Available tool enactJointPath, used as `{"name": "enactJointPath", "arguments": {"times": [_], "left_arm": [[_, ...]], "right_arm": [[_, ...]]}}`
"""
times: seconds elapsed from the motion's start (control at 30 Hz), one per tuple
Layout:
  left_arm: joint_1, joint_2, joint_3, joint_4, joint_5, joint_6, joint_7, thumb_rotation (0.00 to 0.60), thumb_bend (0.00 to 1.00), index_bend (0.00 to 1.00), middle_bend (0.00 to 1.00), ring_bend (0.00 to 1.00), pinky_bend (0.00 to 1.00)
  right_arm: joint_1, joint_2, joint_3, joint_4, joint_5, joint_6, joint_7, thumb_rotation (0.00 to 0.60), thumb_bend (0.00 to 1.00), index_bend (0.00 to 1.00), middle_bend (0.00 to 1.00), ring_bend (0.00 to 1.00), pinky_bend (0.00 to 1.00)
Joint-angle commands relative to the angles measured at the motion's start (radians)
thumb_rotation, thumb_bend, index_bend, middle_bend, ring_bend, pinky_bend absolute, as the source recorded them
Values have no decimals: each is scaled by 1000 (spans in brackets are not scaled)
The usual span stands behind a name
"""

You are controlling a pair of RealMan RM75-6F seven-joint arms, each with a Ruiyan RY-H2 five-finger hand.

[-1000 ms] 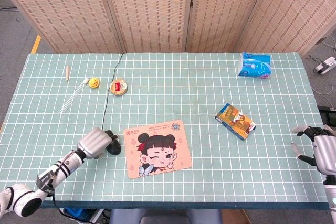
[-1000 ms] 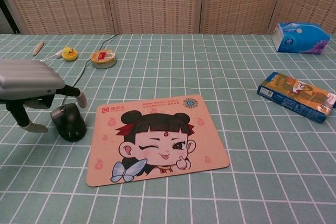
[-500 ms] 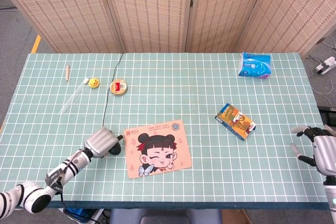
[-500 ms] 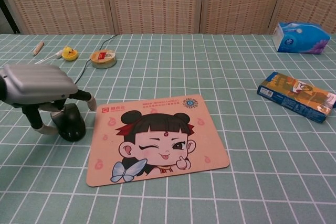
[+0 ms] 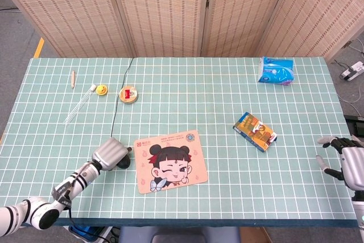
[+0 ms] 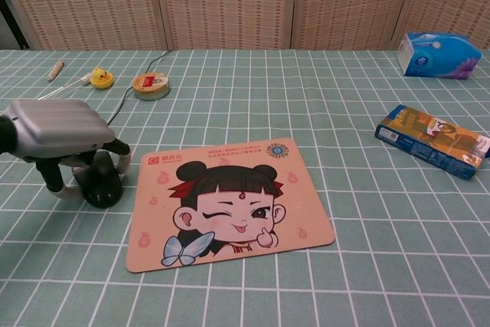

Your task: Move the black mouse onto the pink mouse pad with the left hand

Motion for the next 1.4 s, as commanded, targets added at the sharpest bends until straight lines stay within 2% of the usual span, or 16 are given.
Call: {"name": "enactJointPath", "arguments": {"times": [0.03,0.17,0.37,0.57,0.93,1.17,1.4], "left_arm": [[-1,-2,3,0,10,12,-7,600,255,518,1000,1000,1000],[-2,-6,8,4,60,41,-21,600,254,556,1000,1000,1000],[-8,-20,14,-14,161,87,-27,600,255,563,1000,1000,1000],[-34,-56,4,-50,191,83,7,600,254,565,1000,1000,1000],[-90,-163,-29,-57,127,50,112,600,255,563,1000,1000,1000],[-129,-223,-48,-45,39,43,198,600,255,558,1000,1000,1000],[-162,-258,-46,-41,-44,49,275,600,255,535,1000,1000,1000]], "right_arm": [[0,0,0,0,1,0,0,600,282,393,468,396,408],[0,0,0,0,0,0,1,600,282,393,468,396,408],[-3,3,1,-3,-3,7,3,600,282,393,468,396,408],[-9,9,1,-8,-9,22,10,600,282,393,468,396,408],[-28,34,9,-20,-6,54,36,600,282,393,468,396,408],[-39,48,15,-25,0,70,54,600,282,394,468,396,408],[-44,55,16,-26,-2,75,68,600,282,393,468,396,408]]}}
